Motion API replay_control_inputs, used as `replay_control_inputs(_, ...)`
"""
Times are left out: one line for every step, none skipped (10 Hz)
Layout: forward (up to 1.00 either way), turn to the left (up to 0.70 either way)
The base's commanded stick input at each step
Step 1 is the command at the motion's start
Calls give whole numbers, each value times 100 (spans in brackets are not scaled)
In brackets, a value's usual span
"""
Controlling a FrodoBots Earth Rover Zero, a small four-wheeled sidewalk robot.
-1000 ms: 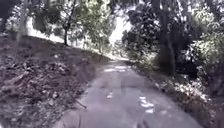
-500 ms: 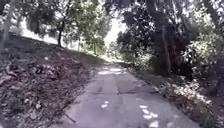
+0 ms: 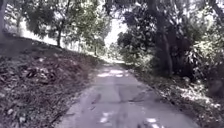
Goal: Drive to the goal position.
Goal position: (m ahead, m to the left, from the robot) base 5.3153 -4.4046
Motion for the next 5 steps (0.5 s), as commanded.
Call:
replay_control_inputs(50,0)
replay_control_inputs(50,0)
replay_control_inputs(50,0)
replay_control_inputs(50,0)
replay_control_inputs(50,0)
